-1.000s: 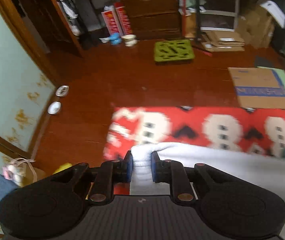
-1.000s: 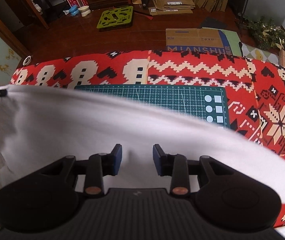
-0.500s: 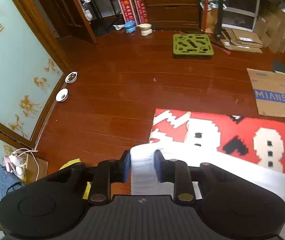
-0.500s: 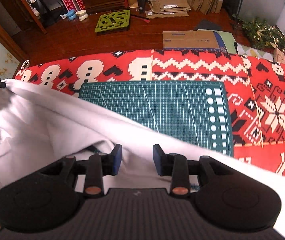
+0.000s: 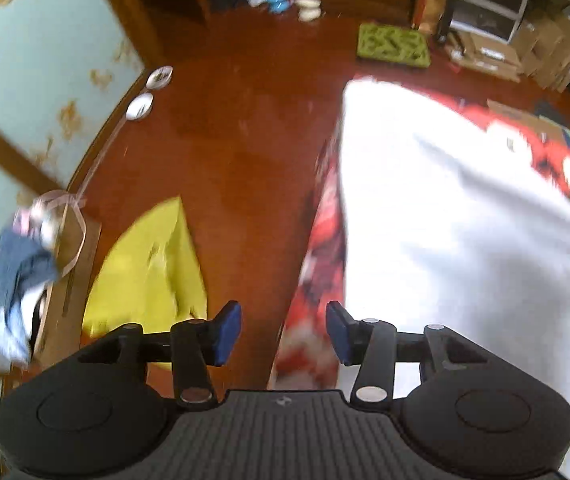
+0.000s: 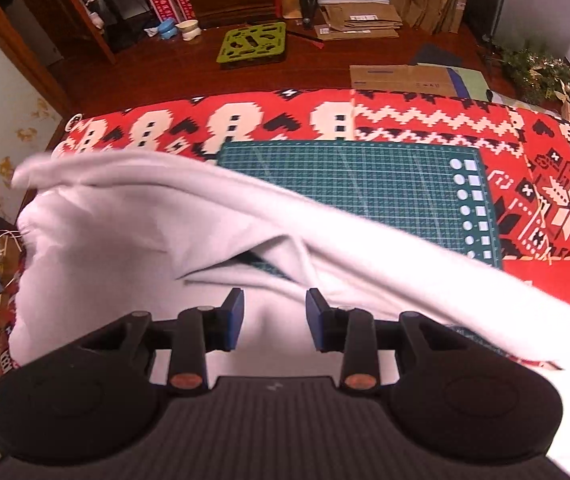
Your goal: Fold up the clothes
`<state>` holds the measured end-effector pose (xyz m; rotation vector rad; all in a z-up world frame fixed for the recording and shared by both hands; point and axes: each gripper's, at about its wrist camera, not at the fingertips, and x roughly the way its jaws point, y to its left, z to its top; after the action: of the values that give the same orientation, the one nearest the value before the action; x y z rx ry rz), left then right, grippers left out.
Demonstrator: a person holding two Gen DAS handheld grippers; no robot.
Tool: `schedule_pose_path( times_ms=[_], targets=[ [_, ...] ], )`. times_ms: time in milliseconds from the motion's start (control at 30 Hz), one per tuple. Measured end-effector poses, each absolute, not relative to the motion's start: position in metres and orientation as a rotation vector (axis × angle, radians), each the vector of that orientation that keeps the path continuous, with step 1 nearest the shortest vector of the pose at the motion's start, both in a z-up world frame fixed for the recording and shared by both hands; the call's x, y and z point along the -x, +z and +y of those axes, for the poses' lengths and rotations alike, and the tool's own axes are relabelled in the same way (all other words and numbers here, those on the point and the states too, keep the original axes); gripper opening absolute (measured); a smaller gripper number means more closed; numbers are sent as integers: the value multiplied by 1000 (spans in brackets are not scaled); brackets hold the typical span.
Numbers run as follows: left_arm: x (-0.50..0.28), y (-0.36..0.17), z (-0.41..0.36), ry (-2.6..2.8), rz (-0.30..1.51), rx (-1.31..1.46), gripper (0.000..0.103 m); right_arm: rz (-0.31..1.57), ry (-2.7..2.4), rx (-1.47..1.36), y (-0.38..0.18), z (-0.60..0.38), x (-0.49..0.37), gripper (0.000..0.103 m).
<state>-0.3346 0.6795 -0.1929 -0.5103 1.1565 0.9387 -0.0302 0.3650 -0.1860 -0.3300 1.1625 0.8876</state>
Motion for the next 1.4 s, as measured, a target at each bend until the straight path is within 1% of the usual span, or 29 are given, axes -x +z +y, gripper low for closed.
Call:
schedule_pose_path(
  times_ms=[167,400,433,467,500,667,767,867,1000,1200,1400],
  targets=[
    [365,-204,640,868,1180,635,46,1155,918,353,-180,367,50,39],
    [365,-227,616,853,1169,646,46,1153,920,403,-173,359,74,39],
    [363,-230,615,852,1164,654,44,1148,920,412,-172,357,76,39],
    [362,-233,615,850,1160,656,33,1144,920,419,-170,354,78,39],
    [360,-235,613,847,1160,647,26,1141,918,423,-169,352,79,39],
    [356,-231,598,892,1160,495,23,1128,913,437,-164,344,84,39],
    [376,-222,600,946,1142,484,21,1121,921,448,-162,341,88,39],
    [393,-214,602,973,1140,471,21,1118,925,452,-160,336,90,39],
    [398,-219,604,994,1188,458,21,1130,924,441,-164,325,85,39],
    [382,-212,596,1055,1214,488,28,1148,918,418,-173,304,72,39],
    [338,-178,562,1106,1199,445,29,1168,867,356,-185,250,20,39]
  ],
)
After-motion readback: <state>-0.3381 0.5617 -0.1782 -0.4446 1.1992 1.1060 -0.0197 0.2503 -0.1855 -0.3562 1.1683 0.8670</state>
